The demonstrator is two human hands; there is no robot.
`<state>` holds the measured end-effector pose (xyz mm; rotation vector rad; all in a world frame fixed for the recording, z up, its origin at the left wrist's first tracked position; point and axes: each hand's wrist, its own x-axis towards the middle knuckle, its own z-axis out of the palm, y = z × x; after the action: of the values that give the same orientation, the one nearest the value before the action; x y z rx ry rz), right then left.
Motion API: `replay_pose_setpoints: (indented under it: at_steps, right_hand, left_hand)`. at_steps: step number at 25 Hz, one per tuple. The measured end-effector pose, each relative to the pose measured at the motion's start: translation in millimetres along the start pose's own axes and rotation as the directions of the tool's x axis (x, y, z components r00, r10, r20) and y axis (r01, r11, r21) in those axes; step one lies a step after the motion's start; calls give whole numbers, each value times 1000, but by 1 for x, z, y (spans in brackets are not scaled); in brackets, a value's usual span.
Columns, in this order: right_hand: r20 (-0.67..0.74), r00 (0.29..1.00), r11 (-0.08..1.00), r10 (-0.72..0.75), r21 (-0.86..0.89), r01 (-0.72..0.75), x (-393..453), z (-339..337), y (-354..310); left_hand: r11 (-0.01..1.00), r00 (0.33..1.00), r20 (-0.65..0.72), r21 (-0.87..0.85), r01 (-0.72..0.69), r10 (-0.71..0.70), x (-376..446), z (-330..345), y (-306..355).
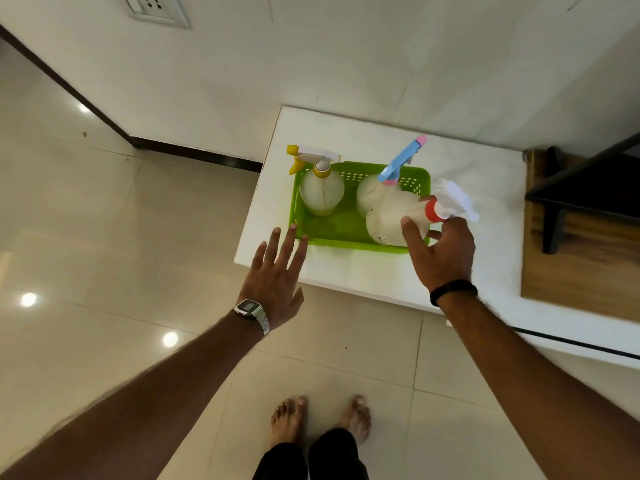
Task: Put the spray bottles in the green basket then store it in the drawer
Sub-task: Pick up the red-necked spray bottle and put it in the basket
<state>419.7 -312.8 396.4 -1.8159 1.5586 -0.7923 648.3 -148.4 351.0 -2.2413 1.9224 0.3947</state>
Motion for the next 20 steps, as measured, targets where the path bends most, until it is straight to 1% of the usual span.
replay_pose_setpoints:
  at_steps: [2, 4, 6, 8, 10, 13, 16, 17, 20]
  right_hand:
    - [-34, 999, 1000, 9, -9, -10, 2, -6, 13]
    - [-43, 999, 999, -16, -49, 14, 7, -10, 20]
    - [-14, 998, 991, -60, -118, 58, 14, -9, 19]
    - [6, 995, 979, -99, -177, 98, 23, -9, 16]
    - [33, 992, 973, -123, -195, 127, 30, -10, 15]
    - [76, 987, 977, -142, -151, 152, 28, -12, 16]
    - [18, 983, 982, -185, -40, 186, 16, -5, 8]
    - [20, 980, 980, -199, -4, 199, 14, 0, 3]
    - [85, 969, 973, -231, -3, 232, 9, 16, -10]
  left_hand:
    - [1000, 1000, 5, -18, 7, -7, 3, -4, 15]
    - [1000, 1000, 2, -27, 2, -2, 10, -6, 34]
    - [999, 1000, 11, -47, 1, 0, 18, -7, 51]
    - [997, 999, 23, -68, 35, -34, 24, -5, 64]
    - [994, 997, 32, -76, 73, -71, 29, -4, 69]
    - [992, 996, 20, -93, 91, -89, 30, -1, 72]
    - [990, 996, 21, -107, 93, -91, 29, -2, 70]
    - [990, 996, 19, -109, 87, -86, 29, -3, 69]
    - [985, 998, -16, -165, 53, -56, 29, -5, 69]
